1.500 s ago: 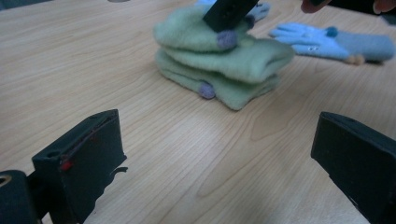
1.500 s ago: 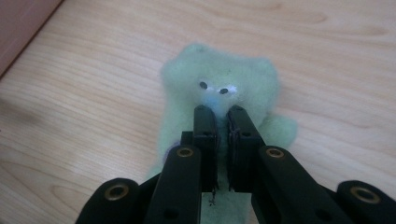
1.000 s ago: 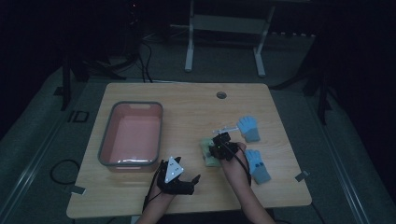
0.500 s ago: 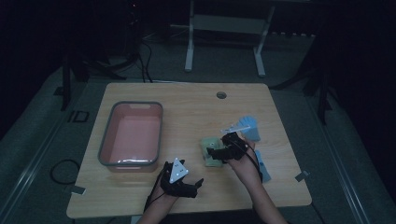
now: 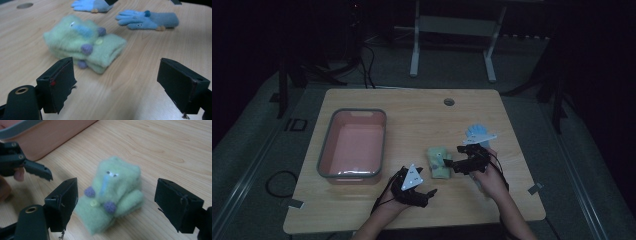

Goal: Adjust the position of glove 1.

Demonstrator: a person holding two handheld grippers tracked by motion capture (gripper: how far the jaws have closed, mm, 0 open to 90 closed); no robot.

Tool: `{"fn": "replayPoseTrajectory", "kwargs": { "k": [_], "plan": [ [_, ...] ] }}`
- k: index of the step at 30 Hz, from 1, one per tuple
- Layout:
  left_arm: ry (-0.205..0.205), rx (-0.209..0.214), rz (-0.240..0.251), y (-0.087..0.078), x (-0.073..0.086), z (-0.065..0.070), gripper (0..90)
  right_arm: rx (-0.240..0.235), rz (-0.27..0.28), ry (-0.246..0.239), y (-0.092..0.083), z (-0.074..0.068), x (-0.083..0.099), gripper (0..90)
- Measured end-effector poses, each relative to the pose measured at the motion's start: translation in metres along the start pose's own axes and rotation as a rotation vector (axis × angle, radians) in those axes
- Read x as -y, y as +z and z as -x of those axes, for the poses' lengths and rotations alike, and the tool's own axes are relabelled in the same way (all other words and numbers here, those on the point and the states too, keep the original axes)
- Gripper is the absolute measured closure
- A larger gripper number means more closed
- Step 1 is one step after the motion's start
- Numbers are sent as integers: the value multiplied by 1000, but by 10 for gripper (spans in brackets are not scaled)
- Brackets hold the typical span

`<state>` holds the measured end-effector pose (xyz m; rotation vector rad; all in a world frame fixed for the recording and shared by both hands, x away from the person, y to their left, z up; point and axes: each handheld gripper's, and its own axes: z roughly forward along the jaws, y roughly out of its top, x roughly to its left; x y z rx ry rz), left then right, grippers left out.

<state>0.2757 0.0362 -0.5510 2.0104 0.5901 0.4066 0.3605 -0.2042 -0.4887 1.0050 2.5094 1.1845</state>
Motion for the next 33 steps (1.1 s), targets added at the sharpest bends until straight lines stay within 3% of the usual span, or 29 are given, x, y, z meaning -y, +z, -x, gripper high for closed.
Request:
{"fn": "replayPoseTrajectory", "kwargs": {
  "k": [4, 7, 8, 9, 10, 11, 14, 15, 20, 24, 28, 30, 33],
  "plan": [
    [72, 26, -32, 8, -7, -1, 209, -79, -60, 6, 3, 5, 4, 126],
    [108, 51, -40, 16, -13, -2, 239, -129, -38, -15, 4, 9, 7, 114],
    [119, 61, -42, 18, -15, -3, 245, -125, -42, -49, 5, 10, 7, 177],
    [119, 61, -42, 18, -15, -3, 271, -125, -42, -49, 5, 10, 7, 177],
    [130, 73, -41, 20, -16, -4, 271, -115, -57, -89, 6, 12, 7, 274],
    [160, 76, -58, 25, -20, -6, 302, -72, -94, -139, 9, 16, 5, 409],
    [166, 89, -71, 27, -22, -8, 315, -72, -90, -140, 11, 19, 3, 425],
    [208, 92, -96, 35, -26, -11, 326, -91, -80, -133, 17, 25, -5, 471],
    [235, 92, -118, 44, -30, -17, 335, -94, -95, -142, 32, 28, -17, 443],
    [252, 79, -140, 51, -31, -23, 357, -107, -138, -129, 51, 33, -23, 399],
    [253, 75, -167, 58, -30, -27, 384, -94, -206, -117, 68, 40, -15, 388],
    [260, 73, -175, 60, -28, -26, 383, -116, -223, -117, 73, 42, -12, 382],
    [275, 65, -175, 61, -26, -25, 382, -145, -246, -67, 79, 46, -9, 380]
  ]
}}
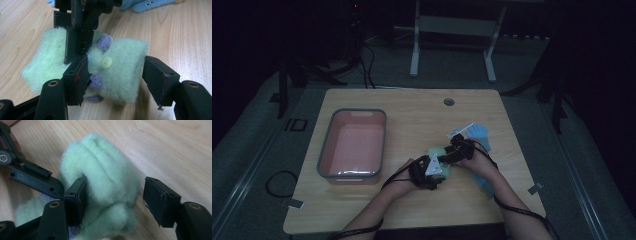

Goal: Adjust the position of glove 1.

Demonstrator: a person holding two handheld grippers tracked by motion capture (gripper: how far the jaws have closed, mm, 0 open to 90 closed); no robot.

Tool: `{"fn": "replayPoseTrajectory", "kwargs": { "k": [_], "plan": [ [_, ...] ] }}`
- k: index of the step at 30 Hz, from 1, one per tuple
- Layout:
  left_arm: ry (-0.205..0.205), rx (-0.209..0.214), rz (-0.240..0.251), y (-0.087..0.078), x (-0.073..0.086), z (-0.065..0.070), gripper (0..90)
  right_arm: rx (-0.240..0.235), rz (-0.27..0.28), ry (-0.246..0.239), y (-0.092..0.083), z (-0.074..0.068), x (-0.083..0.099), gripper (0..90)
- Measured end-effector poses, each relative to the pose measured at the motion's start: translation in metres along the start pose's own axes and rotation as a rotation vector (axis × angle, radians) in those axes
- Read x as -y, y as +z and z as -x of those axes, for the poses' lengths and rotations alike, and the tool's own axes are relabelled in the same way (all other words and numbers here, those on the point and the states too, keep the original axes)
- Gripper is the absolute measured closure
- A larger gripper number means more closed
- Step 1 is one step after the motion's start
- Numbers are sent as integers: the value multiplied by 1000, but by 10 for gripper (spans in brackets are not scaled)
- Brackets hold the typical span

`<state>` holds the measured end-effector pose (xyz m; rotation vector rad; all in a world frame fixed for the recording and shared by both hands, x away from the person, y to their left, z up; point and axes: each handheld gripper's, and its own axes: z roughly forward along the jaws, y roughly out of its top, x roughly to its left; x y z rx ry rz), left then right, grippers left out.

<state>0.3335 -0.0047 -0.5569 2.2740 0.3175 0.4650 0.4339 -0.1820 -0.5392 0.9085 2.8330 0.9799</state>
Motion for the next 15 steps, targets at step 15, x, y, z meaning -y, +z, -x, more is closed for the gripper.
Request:
{"fn": "replayPoseTrajectory", "kwargs": {
  "k": [15],
  "plan": [
    [74, -58, -52, -5, -7, -2, 712, -57, 18, 57, -3, -6, -3, 702]
  ]
}}
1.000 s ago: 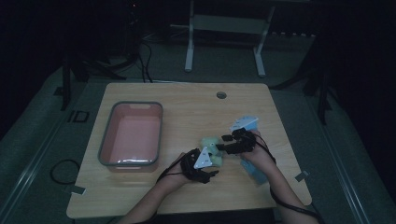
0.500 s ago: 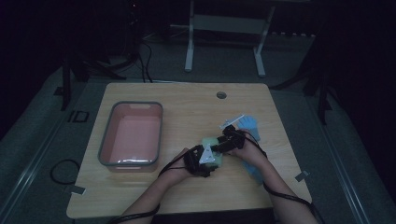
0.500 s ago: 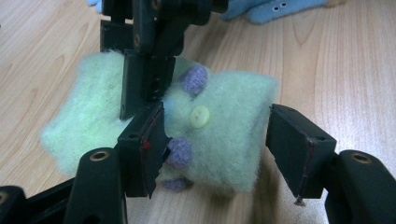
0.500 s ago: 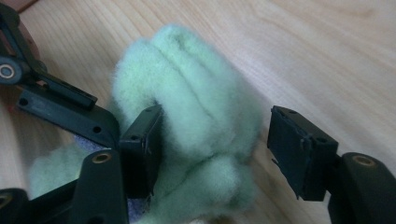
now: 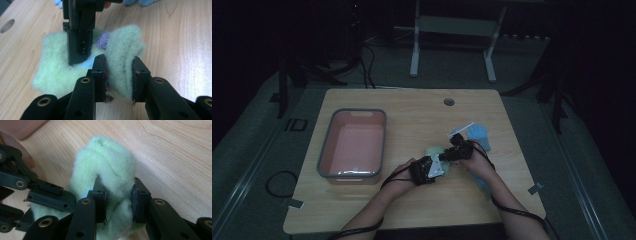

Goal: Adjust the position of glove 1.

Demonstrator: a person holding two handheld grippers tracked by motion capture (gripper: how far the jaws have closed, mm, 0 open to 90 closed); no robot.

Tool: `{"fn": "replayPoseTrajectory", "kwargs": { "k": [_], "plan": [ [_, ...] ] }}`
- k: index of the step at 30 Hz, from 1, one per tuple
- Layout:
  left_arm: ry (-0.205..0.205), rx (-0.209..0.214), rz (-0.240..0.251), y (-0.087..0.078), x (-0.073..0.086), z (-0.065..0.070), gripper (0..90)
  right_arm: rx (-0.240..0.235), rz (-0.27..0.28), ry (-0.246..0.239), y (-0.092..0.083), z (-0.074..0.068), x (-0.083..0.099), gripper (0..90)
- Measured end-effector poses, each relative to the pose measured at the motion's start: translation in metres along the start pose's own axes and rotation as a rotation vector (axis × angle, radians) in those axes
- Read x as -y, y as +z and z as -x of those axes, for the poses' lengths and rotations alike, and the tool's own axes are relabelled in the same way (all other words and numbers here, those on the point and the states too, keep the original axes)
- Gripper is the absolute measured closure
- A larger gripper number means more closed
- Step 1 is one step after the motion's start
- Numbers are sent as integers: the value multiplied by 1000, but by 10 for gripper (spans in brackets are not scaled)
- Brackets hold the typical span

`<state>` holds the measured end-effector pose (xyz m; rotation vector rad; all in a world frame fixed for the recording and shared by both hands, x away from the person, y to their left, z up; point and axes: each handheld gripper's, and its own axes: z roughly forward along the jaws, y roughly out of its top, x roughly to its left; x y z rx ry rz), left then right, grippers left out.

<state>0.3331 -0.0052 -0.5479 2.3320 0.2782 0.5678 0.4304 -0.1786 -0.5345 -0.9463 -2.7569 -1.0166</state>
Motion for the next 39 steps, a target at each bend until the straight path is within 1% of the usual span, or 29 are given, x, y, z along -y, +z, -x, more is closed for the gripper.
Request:
{"fn": "replayPoseTrajectory", "kwargs": {
  "k": [2, 4, 5, 8, 11, 12, 14, 16, 18, 21, 24, 27, 32, 34, 36, 38, 39],
  "plan": [
    [-13, 6, -1, -4, -2, -4, 717, -2, 7, 8, -1, -1, -1, 705],
    [-2, 2, -7, -9, -4, -7, 720, 5, 18, -4, -3, -5, -5, 707],
    [-6, 7, -10, -11, -6, -8, 720, 7, 20, -7, -4, -5, -6, 708],
    [4, 4, -13, -21, -11, -13, 723, 7, 36, -12, -10, -11, -12, 708],
    [15, 0, -16, -29, -15, -15, 725, -10, 56, -5, -16, -14, -17, 708],
    [24, -5, -21, -32, -16, -15, 726, -12, 59, -6, -17, -15, -18, 708],
    [28, 2, -29, -37, -19, -16, 726, -12, 64, -16, -20, -18, -21, 708],
    [42, -4, -38, -42, -23, -18, 726, -12, 68, -25, -23, -22, -24, 708],
    [47, -9, -40, -48, -25, -20, 726, -16, 74, -35, -26, -25, -28, 708],
    [48, -14, -37, -56, -28, -24, 726, -21, 88, -37, -31, -28, -35, 708],
    [59, -33, -39, -65, -31, -28, 726, -25, 103, -37, -35, -32, -42, 708],
    [65, -51, -44, -74, -32, -33, 725, -19, 112, -37, -38, -37, -52, 708],
    [56, -72, -46, -89, -32, -41, 725, -21, 129, -43, -41, -45, -68, 708],
    [59, -80, -54, -95, -31, -44, 725, -25, 134, -47, -41, -49, -75, 707],
    [50, -84, -62, -100, -29, -46, 725, -26, 134, -55, -39, -53, -80, 707],
    [53, -89, -68, -105, -28, -48, 725, -29, 137, -58, -38, -57, -86, 707],
    [49, -93, -68, -107, -27, -49, 725, -30, 138, -60, -37, -58, -88, 707]
  ]
}}
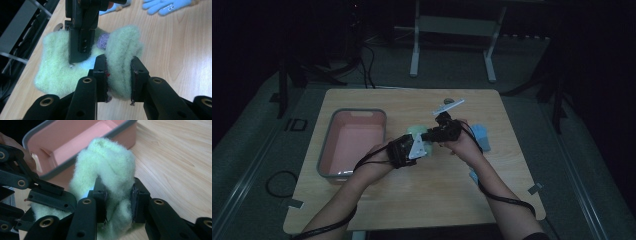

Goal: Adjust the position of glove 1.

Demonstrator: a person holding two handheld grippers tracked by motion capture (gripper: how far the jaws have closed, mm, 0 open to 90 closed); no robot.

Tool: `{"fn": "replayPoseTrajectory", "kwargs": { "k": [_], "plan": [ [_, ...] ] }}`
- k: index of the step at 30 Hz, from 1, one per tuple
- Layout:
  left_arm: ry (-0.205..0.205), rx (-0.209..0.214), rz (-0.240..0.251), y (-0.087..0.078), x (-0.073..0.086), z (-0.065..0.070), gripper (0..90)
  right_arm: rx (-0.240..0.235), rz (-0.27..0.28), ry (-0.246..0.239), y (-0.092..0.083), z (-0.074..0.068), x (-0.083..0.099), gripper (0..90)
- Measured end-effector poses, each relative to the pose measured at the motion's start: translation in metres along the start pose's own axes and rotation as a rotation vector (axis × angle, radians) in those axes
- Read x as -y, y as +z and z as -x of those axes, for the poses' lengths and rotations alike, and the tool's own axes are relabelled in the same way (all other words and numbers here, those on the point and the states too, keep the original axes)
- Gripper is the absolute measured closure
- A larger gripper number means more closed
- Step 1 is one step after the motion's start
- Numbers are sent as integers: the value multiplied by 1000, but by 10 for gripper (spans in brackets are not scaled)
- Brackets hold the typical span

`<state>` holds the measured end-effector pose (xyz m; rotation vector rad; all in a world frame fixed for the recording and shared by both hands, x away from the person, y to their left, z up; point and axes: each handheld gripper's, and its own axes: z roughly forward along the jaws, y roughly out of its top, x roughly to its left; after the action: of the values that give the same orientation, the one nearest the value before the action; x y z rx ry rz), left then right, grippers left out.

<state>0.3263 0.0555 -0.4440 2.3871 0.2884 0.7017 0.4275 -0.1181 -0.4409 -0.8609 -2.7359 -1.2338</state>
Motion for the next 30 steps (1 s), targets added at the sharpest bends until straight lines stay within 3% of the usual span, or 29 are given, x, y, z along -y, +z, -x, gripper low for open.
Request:
{"fn": "replayPoseTrajectory", "kwargs": {
  "k": [5, 15, 30],
  "plan": [
    [-1, -13, -10, -11, 7, -6, 726, -19, 14, 12, 6, -5, -10, 706],
    [-2, -39, -45, -29, 21, -13, 725, -27, 8, -19, 24, -22, -32, 706],
    [-43, -77, -100, -64, 62, -24, 725, -71, -26, -87, 67, -56, -70, 706]
  ]
}}
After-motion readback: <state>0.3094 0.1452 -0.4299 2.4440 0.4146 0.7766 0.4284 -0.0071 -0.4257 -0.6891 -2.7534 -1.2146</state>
